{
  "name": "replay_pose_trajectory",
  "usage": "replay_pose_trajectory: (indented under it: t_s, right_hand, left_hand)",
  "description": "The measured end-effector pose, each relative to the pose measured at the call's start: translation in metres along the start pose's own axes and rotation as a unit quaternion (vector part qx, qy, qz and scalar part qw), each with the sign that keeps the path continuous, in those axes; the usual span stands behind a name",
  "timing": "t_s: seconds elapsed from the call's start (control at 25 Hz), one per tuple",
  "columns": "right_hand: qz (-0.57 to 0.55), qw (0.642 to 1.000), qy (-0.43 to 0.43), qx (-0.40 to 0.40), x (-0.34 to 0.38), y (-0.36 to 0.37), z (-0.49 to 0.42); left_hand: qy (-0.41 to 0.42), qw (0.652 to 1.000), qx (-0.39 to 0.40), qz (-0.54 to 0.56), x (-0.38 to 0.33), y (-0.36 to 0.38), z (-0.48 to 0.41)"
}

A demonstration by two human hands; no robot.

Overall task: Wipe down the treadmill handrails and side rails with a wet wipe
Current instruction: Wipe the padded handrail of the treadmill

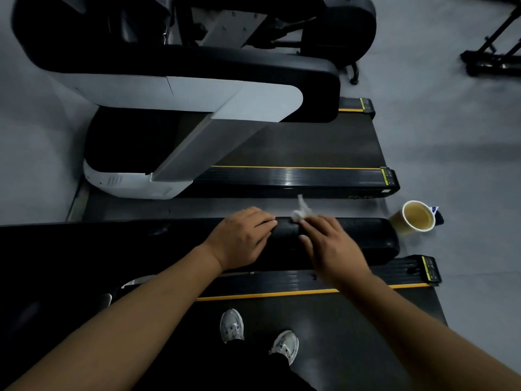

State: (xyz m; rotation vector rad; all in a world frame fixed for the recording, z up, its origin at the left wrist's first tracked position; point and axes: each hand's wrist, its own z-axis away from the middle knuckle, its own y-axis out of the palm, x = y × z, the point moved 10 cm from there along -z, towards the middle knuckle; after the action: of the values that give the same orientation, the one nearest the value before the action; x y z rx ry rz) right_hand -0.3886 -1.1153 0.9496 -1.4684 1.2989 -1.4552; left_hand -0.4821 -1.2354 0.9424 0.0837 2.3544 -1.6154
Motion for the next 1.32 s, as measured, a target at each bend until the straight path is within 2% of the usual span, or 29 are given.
replay_pose_trajectory:
  t_s: [0.12, 0.24, 0.28, 0.44, 0.52, 0.6, 0.76, 0.96, 1.08, 1.16, 1.24, 1.32]
  right_hand:
    - [0.010, 0.999, 0.049, 0.004, -0.001, 0.000, 0.005]
    - [-0.027, 0.999, -0.005, 0.042, 0.047, 0.020, -0.022]
    - [-0.051, 0.997, 0.007, 0.054, 0.046, 0.020, -0.029]
    - [-0.146, 0.972, 0.179, 0.034, -0.016, 0.005, -0.024]
    - [-0.159, 0.963, 0.219, 0.019, -0.021, 0.008, -0.027]
    - [-0.160, 0.959, 0.229, 0.037, -0.003, 0.023, -0.040]
    - [-0.100, 0.986, 0.129, 0.029, 0.036, 0.033, -0.045]
    - [-0.078, 0.987, 0.135, -0.035, 0.039, 0.026, -0.021]
    - [-0.023, 0.997, 0.066, -0.026, 0.084, 0.042, -0.021]
    - [0.040, 0.995, 0.094, -0.014, 0.067, 0.042, -0.004]
    - [0.085, 0.978, 0.188, -0.007, 0.037, 0.033, 0.018]
    - [0.088, 0.972, 0.219, 0.022, 0.043, 0.042, 0.017]
  left_hand:
    - [0.025, 0.999, 0.011, -0.037, 0.013, -0.011, 0.023]
    - [0.028, 0.997, 0.023, -0.066, 0.024, -0.018, 0.042]
    - [0.027, 0.997, 0.024, -0.068, 0.024, -0.018, 0.044]
    - [0.013, 0.997, 0.026, -0.072, 0.025, -0.017, 0.044]
    - [0.012, 0.997, 0.023, -0.071, 0.024, -0.018, 0.043]
    - [0.015, 0.997, 0.023, -0.067, 0.024, -0.019, 0.044]
    - [0.001, 0.998, 0.030, -0.060, 0.027, -0.020, 0.043]
    - [0.016, 0.997, 0.039, -0.057, 0.025, -0.021, 0.042]
    - [0.011, 0.997, 0.050, -0.064, 0.026, -0.021, 0.041]
    - [0.012, 0.996, 0.048, -0.069, 0.024, -0.022, 0.041]
    - [0.021, 0.996, 0.047, -0.074, 0.023, -0.021, 0.043]
    - [0.024, 0.996, 0.041, -0.076, 0.025, -0.020, 0.042]
